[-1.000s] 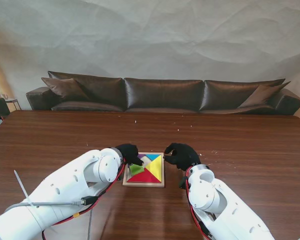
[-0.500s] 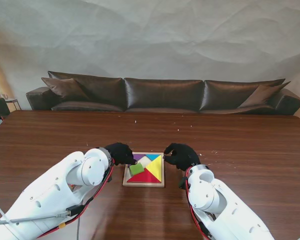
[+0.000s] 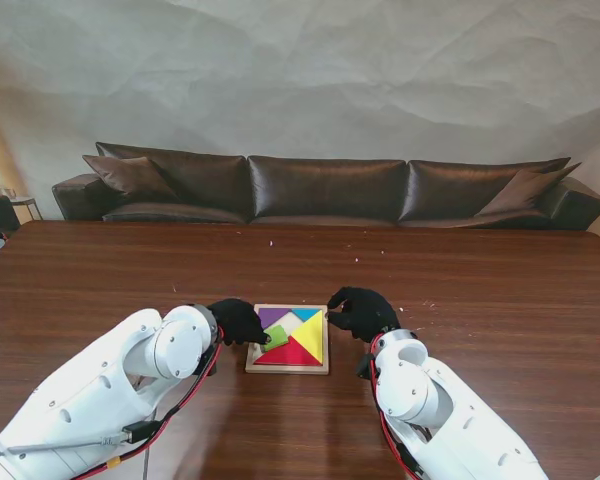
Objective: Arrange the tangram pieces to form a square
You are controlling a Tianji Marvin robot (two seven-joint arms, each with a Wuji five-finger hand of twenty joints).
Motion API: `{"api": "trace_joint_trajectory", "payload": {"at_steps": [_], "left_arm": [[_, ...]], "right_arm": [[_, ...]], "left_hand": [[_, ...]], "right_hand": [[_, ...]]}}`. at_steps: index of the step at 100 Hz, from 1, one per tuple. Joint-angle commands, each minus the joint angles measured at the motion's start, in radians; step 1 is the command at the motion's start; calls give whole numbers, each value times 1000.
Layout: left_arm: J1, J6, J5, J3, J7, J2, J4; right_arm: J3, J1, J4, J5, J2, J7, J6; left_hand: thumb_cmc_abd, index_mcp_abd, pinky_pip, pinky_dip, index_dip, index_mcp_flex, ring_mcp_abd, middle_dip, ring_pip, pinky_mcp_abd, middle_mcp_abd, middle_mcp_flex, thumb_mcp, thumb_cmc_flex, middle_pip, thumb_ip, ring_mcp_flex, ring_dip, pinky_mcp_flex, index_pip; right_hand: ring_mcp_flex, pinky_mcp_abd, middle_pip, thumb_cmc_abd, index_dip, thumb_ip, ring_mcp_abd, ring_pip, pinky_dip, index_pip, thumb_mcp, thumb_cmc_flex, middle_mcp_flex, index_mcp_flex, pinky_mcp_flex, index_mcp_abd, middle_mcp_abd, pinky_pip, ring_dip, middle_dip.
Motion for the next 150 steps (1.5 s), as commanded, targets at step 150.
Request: {"api": "trace_joint_trajectory", "payload": {"at_steps": [150], "left_arm": [[-27,1,-20,44,-32,-2,28]], "right_arm": [[-2,-1,3,16,-6,18,-3]], "left_hand": [[50,29,11,7,-143,-85,16,46,47,-17,8,16,-13,-29,32,35,4,13,-20,-94]], "right_hand": [[-15,6,8,17,-3,24,7,21,23,4,-8,-6,-21,-16,-117,2,21,14,0,-16]]}}
